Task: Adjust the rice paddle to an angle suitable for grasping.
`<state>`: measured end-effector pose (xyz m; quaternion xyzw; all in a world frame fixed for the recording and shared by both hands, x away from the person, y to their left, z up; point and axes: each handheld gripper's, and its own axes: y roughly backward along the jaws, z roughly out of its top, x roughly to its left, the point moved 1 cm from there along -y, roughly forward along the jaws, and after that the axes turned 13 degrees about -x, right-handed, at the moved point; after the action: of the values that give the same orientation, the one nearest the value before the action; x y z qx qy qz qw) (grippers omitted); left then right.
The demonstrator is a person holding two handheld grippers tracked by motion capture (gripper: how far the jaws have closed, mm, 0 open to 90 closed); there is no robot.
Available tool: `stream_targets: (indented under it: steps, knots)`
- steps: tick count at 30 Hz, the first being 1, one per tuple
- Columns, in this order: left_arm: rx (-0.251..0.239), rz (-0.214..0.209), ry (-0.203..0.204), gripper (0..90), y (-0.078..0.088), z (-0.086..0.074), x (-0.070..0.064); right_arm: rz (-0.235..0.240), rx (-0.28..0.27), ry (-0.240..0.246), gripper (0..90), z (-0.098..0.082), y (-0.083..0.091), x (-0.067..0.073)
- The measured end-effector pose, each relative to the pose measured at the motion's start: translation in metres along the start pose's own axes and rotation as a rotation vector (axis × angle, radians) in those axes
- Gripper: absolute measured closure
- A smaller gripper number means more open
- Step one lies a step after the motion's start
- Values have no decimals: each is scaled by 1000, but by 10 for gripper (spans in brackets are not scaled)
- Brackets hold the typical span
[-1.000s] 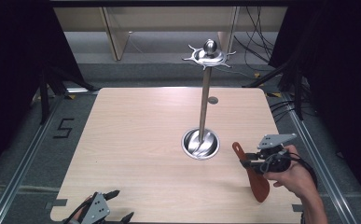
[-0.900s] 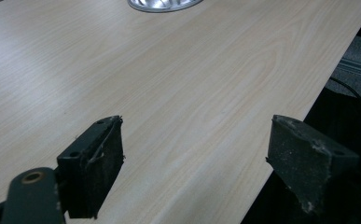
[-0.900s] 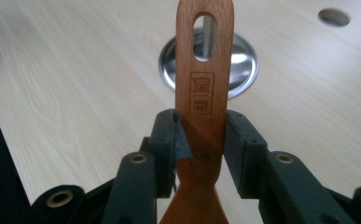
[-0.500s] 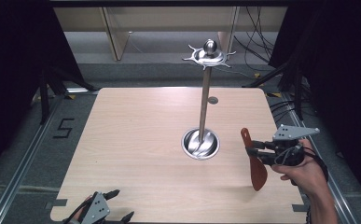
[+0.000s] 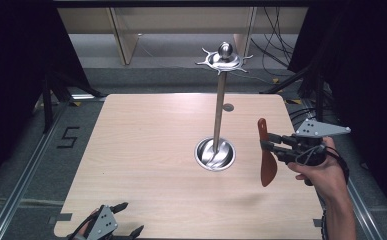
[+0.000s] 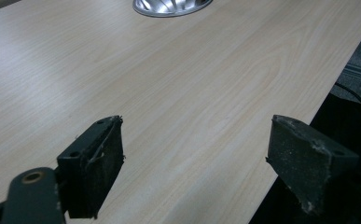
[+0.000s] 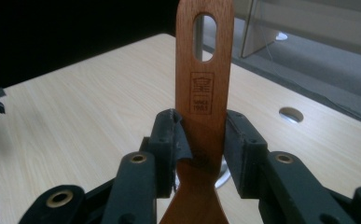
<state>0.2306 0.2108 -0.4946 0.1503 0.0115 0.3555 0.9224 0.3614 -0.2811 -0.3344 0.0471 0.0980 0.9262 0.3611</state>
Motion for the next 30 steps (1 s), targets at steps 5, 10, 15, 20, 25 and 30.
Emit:
stream_targets:
  steps: [5, 10, 15, 20, 25, 30]
  knots:
    - [5, -3, 2, 177, 0, 0, 0, 3, -54, 17, 670, 14, 1, 3]
    - [-1, 0, 11, 177, 0, 0, 0, 1, -102, 33, 671, 27, 0, 4]
    - [9, 1, -8, 178, 2, 1, 2, -4, -141, 27, 670, 36, -2, 6]
    - [9, 3, 10, 178, 1, 0, 1, 3, -151, 39, 671, 44, -6, 7]
    - [11, 0, -2, 177, 1, 0, 2, 10, -156, 67, 670, 56, -10, 5]
    - [23, -7, 7, 178, 2, 0, 2, 14, -182, 63, 671, 73, -13, 6]
